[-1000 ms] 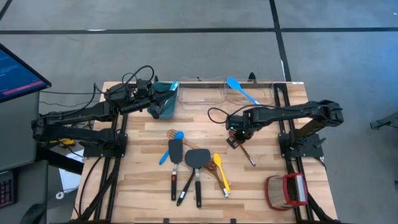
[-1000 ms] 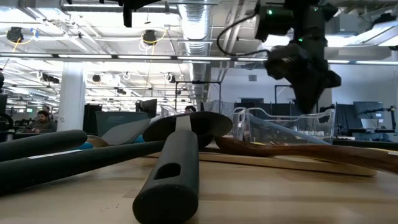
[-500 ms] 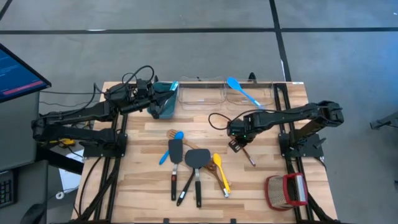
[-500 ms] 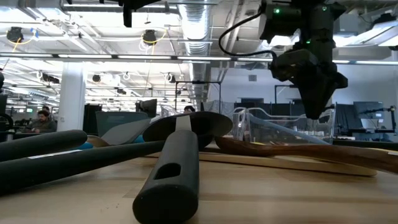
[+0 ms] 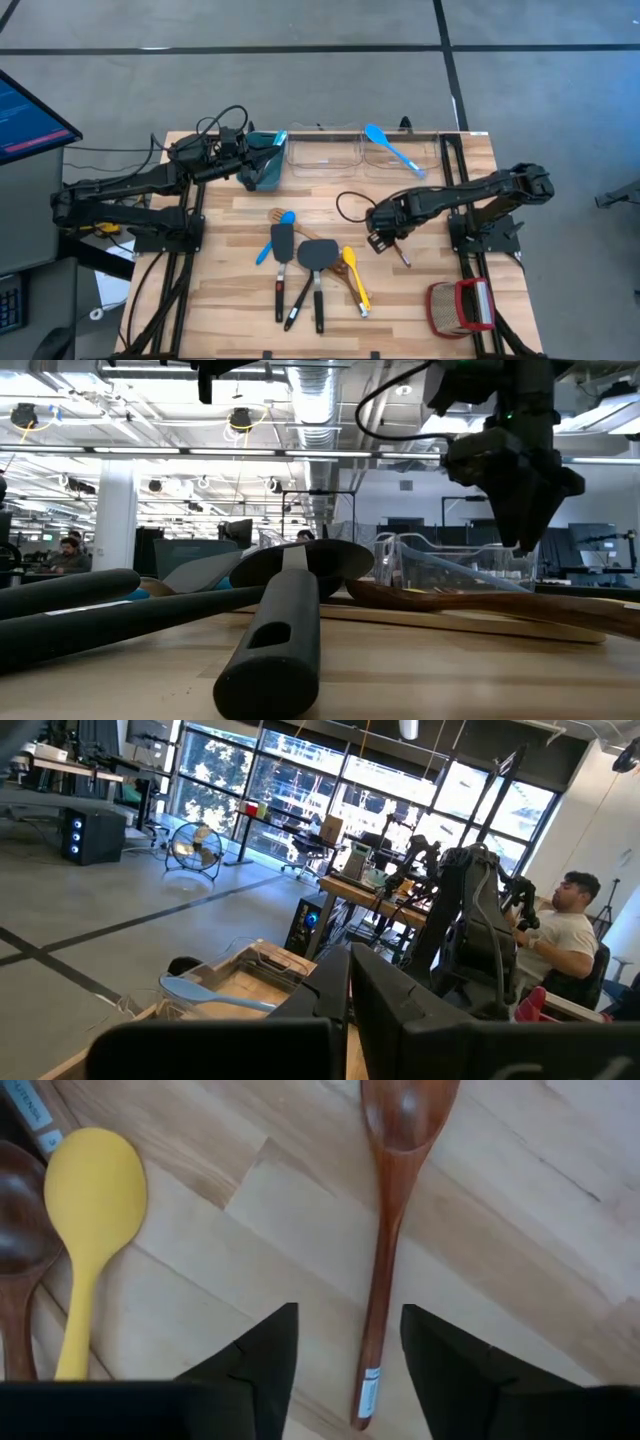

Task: Pick & Place Kitchen Items
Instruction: Put the brown serving spoon into the right transparent bin

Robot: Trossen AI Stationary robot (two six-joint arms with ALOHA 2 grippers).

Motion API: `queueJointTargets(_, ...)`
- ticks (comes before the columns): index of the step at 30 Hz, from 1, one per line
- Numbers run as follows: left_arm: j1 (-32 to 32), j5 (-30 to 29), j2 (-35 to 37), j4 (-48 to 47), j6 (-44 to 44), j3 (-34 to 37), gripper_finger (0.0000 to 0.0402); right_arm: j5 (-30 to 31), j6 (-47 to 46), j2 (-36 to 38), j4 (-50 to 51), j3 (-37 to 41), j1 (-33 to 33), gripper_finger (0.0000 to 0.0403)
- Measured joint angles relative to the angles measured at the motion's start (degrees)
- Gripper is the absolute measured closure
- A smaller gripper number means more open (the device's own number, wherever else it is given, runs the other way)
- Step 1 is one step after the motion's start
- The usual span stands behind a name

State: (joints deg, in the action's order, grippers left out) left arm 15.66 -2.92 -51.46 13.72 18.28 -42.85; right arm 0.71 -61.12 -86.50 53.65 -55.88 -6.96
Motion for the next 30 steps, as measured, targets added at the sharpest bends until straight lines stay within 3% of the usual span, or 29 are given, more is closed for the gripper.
queueJointTargets(9, 0.0, 0.0, 0.0, -0.3, 0.0, 0.0, 0.04, 0.0, 0.0, 0.0, -0.2, 0.0, -1.7, 0.0193)
queueJointTargets(30, 0.0, 0.0, 0.0, -0.9, 0.0, 0.0, 0.04, 0.0, 0.1, 0.0, -0.3, 0.0, -1.7, 0.0208)
